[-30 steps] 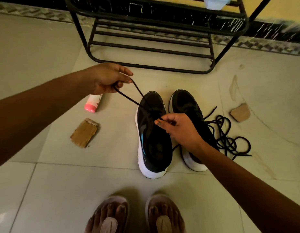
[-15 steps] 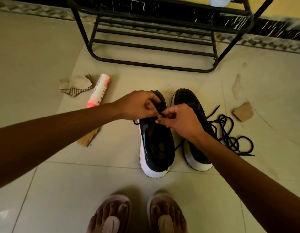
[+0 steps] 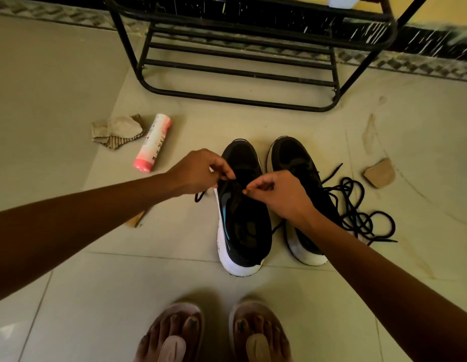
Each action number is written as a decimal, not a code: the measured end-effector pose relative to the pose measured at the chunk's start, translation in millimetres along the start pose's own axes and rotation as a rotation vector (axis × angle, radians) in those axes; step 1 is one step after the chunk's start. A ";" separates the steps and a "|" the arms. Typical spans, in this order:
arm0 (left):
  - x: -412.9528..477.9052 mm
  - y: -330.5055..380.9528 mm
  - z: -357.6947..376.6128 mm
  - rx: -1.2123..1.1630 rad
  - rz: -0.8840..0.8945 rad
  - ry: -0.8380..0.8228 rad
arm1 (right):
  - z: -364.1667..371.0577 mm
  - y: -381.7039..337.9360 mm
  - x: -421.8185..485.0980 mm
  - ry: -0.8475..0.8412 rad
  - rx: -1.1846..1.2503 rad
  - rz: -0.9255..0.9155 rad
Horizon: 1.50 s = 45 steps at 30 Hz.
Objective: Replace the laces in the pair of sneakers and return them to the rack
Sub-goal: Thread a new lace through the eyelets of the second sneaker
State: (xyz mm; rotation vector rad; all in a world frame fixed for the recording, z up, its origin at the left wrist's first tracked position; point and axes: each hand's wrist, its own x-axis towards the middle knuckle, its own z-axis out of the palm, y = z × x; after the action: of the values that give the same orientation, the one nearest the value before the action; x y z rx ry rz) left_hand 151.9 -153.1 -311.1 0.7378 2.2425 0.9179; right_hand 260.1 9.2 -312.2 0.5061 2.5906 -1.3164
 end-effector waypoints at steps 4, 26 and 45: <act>-1.7 -4.2 11.4 0.045 0.016 0.050 | 16.2 6.9 4.4 0.001 -0.052 -0.019; -5.3 -6.7 25.5 0.054 0.127 0.173 | 25.6 0.1 2.5 -0.010 0.423 0.268; -4.1 -2.1 27.7 0.157 0.147 0.239 | 27.1 2.6 2.1 -0.003 0.451 0.237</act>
State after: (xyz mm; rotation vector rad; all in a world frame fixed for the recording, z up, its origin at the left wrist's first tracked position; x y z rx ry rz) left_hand 173.4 -145.6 -327.4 0.9162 2.5198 0.9497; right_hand 259.6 -10.9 -330.7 0.8489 2.1383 -1.8063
